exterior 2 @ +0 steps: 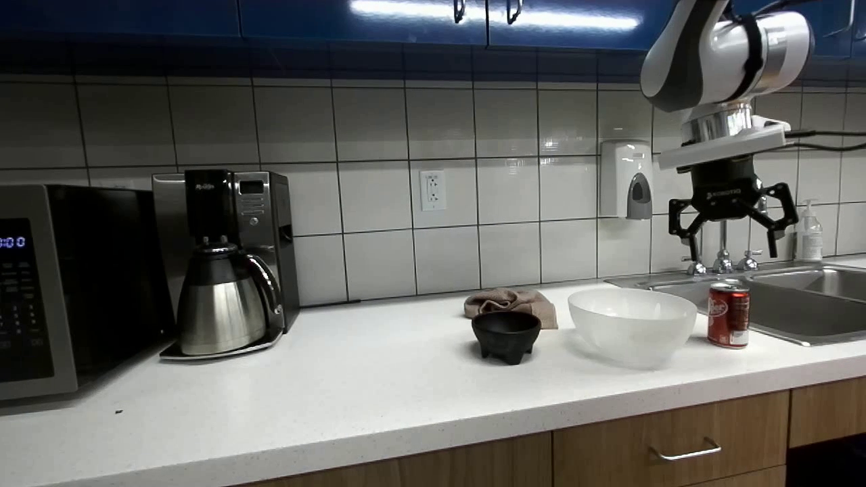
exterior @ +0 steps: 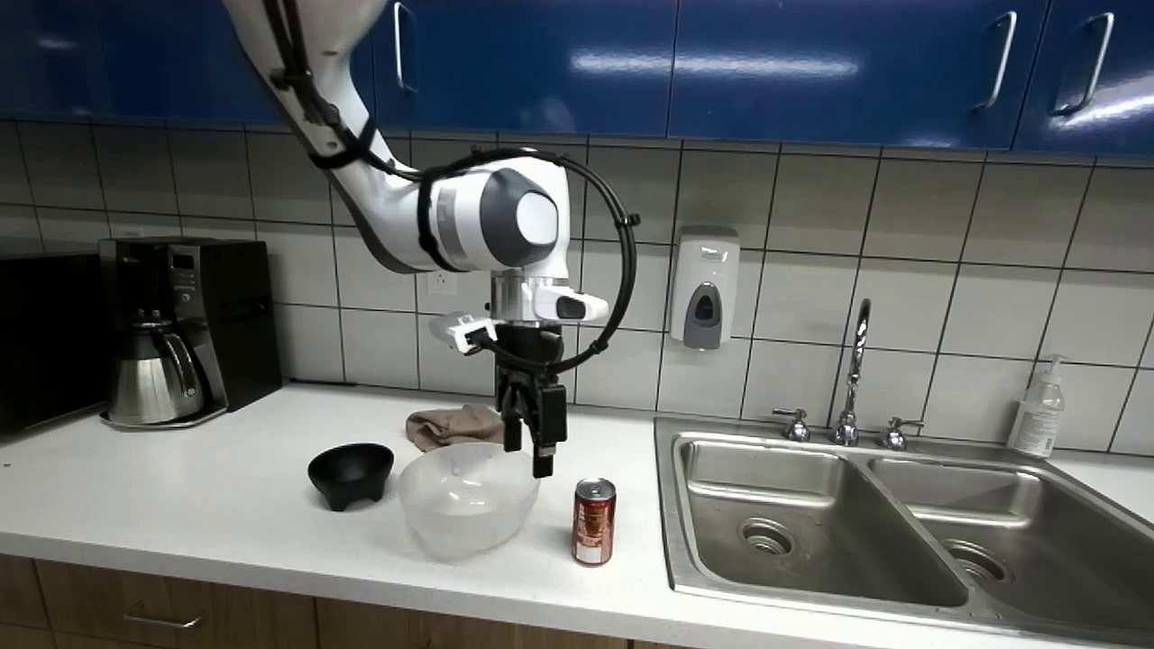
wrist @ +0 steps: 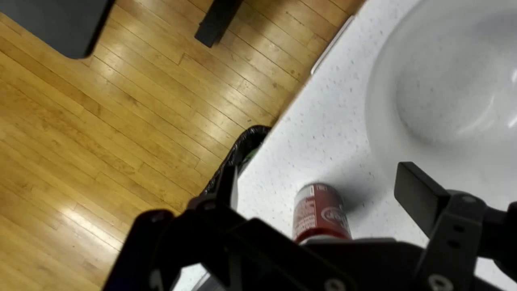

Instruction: Take the can out of the white bowl

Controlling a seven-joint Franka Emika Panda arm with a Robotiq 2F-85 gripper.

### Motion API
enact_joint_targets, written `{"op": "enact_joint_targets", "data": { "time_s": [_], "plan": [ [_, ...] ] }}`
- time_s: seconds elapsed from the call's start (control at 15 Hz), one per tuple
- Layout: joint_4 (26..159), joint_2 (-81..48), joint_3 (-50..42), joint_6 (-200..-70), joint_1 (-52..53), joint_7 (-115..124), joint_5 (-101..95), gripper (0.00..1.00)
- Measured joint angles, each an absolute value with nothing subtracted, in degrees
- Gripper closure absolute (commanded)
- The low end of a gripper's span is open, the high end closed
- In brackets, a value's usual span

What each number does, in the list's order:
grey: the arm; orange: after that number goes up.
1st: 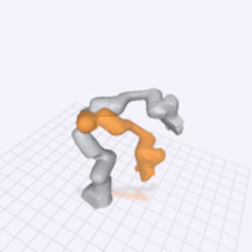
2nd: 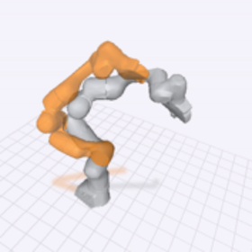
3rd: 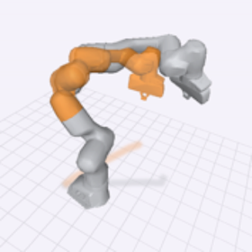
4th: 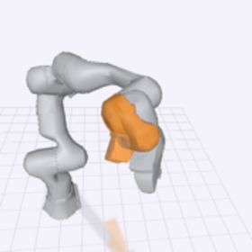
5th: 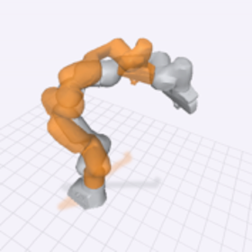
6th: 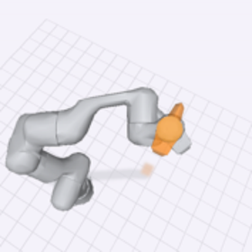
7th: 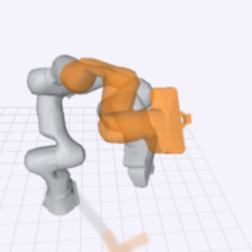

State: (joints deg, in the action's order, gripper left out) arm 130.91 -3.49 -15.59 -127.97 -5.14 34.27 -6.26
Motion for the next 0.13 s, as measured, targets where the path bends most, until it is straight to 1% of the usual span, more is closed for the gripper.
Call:
{"op": "enact_joint_targets", "data": {
  "time_s": [0.13],
  "plan": [
    [132.2, -1.4, -15.2, -127.6, -5.2, 34.4, -6.5, 0.00]
  ]
}}
